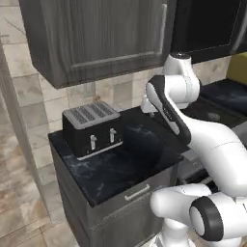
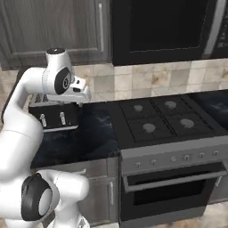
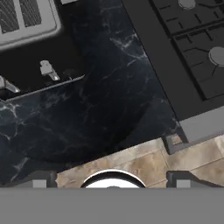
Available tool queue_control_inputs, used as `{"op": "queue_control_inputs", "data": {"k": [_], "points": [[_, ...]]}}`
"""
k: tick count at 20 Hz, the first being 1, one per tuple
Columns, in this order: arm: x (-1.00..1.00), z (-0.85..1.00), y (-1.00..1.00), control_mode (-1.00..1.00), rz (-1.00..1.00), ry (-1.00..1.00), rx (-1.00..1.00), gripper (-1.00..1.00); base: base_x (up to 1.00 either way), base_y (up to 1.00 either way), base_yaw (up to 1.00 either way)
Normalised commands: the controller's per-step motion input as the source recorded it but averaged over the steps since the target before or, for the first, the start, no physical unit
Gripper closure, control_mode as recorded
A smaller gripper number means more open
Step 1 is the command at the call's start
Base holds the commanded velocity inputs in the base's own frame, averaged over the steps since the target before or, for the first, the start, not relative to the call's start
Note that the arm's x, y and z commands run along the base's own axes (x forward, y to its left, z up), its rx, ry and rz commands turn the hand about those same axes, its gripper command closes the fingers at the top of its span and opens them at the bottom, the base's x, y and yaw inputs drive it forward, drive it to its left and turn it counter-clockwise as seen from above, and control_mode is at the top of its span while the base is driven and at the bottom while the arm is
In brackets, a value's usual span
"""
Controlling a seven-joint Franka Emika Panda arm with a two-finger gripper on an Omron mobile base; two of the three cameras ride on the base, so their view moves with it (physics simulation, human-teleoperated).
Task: Navigate to the dishwasher.
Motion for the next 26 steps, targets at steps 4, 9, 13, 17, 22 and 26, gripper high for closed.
{"op": "queue_control_inputs", "data": {"k": [4,9,13,17,22,26], "points": [[0.00,0.00,0.00,1.00,0.00,0.00,0.00,-1.00,0.00,-0.13,-0.94],[0.00,0.00,0.00,1.00,0.00,0.00,0.00,-1.00,0.00,-0.20,-0.92],[0.00,0.00,0.00,1.00,0.00,0.00,0.00,-1.00,0.00,-0.29,-0.88],[0.00,0.00,0.00,1.00,0.00,0.00,0.00,-1.00,0.00,-0.41,-0.82],[0.00,0.00,0.00,1.00,0.00,0.00,0.00,-1.00,0.12,-0.37,-0.75],[0.00,0.00,0.00,1.00,0.00,0.00,0.00,-1.00,0.26,-0.52,-0.66]]}}
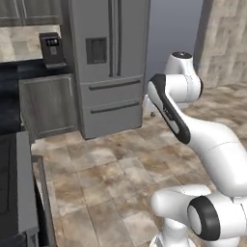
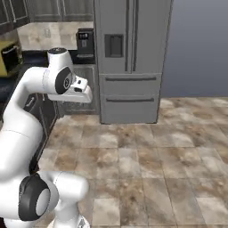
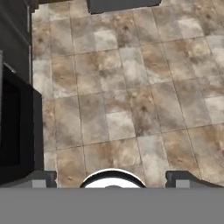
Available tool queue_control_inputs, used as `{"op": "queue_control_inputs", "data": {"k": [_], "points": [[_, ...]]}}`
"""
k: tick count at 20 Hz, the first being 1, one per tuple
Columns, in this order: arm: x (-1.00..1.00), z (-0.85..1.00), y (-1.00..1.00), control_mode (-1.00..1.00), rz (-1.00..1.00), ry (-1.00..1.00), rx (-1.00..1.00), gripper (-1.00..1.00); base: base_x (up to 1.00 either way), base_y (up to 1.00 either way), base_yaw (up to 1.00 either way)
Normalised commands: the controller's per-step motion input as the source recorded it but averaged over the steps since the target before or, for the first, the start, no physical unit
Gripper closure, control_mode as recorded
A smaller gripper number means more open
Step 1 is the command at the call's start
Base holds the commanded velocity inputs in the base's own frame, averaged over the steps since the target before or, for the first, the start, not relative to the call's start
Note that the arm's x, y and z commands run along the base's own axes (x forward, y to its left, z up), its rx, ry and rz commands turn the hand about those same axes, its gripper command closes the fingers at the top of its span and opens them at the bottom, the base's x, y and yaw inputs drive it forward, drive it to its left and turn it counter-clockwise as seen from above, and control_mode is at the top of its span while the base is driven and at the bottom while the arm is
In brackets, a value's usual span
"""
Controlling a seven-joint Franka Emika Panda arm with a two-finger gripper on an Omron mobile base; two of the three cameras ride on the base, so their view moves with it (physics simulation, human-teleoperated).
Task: Navigate to the dishwasher.
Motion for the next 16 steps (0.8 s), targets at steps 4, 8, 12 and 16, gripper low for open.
{"op": "queue_control_inputs", "data": {"k": [4,8,12,16], "points": [[0.00,0.00,0.00,1.00,0.00,0.00,0.00,-1.00,0.31,-0.41,-0.59],[0.00,0.00,0.00,1.00,0.00,0.00,0.00,-1.00,0.31,-0.27,-0.46],[0.00,0.00,0.00,1.00,0.00,0.00,0.00,-1.00,0.35,-0.31,-0.47],[0.00,0.00,0.00,1.00,0.00,0.00,0.00,-1.00,0.33,-0.29,-0.49]]}}
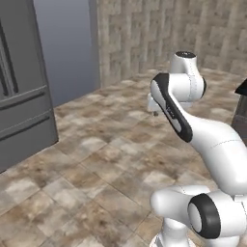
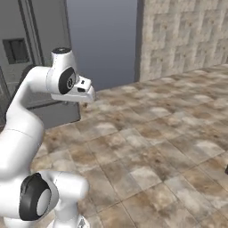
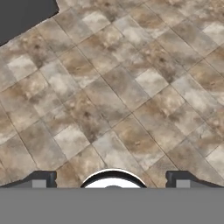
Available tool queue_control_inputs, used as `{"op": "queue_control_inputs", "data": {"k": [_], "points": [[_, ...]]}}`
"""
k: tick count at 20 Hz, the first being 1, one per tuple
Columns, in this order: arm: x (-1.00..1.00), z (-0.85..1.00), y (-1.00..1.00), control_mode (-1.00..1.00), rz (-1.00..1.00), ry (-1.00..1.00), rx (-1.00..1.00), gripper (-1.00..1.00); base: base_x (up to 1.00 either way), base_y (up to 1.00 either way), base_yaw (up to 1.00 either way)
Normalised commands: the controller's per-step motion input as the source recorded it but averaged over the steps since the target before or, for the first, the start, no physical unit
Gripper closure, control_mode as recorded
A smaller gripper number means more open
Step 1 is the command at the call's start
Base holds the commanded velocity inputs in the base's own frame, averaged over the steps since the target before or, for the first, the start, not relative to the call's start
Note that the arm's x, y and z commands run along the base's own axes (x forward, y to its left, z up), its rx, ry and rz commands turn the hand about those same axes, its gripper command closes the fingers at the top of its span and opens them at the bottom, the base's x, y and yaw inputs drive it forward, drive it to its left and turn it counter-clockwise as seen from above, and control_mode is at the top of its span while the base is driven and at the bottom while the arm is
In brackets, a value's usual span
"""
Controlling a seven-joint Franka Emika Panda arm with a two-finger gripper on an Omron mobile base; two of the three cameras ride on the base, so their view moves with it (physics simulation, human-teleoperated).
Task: Navigate to the dishwasher.
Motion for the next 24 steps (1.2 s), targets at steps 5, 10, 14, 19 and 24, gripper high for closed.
{"op": "queue_control_inputs", "data": {"k": [5,10,14,19,24], "points": [[0.00,0.00,0.00,1.00,0.00,0.00,0.00,-1.00,0.31,-0.32,-0.50],[0.00,0.00,0.00,1.00,0.00,0.00,0.00,-1.00,0.38,-0.41,-0.53],[0.00,0.00,0.00,1.00,0.00,0.00,0.00,-1.00,0.37,-0.68,-0.50],[0.00,0.00,0.00,1.00,0.00,0.00,0.00,-1.00,0.36,-0.91,-0.49],[0.00,0.00,0.00,1.00,0.00,0.00,0.00,-1.00,0.32,-1.00,-0.51]]}}
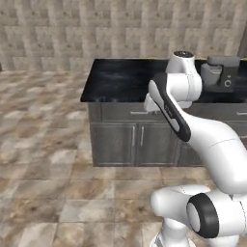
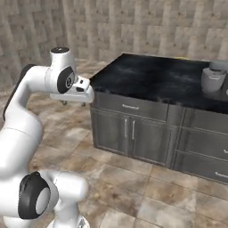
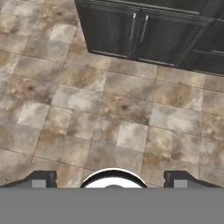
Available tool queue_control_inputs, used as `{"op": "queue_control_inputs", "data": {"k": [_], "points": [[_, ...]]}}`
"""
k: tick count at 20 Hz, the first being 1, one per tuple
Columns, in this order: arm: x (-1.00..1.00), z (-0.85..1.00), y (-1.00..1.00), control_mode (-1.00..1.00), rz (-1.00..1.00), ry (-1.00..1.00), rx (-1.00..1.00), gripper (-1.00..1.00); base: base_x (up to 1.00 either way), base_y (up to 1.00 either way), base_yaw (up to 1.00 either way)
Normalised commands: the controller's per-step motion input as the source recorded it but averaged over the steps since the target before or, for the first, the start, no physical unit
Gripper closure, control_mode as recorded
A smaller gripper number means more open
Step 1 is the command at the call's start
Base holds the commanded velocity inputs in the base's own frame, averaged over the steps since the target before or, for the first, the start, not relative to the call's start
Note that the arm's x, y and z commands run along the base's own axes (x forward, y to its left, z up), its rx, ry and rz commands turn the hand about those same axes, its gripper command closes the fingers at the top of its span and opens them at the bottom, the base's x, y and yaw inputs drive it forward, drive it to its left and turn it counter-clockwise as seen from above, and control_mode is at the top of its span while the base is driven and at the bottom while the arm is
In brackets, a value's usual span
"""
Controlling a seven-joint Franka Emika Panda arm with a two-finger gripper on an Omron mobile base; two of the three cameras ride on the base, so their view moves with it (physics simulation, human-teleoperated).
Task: Navigate to the dishwasher.
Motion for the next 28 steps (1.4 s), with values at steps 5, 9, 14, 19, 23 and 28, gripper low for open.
{"op": "queue_control_inputs", "data": {"k": [5,9,14,19,23,28], "points": [[0.00,0.00,0.00,1.00,0.00,0.00,0.00,-1.00,0.31,-1.00,-0.49],[0.00,0.00,0.00,1.00,0.00,0.00,0.00,-1.00,0.34,-1.00,-0.42],[0.00,0.00,0.00,1.00,0.00,0.00,0.00,-1.00,0.53,-1.00,-0.31],[0.00,0.00,0.00,1.00,0.00,0.00,0.00,-1.00,0.69,-0.98,-0.20],[0.00,0.00,0.00,1.00,0.00,0.00,0.00,-1.00,0.65,-0.71,-0.27],[0.00,0.00,0.00,1.00,0.00,0.00,0.00,-1.00,0.42,-0.47,-0.46]]}}
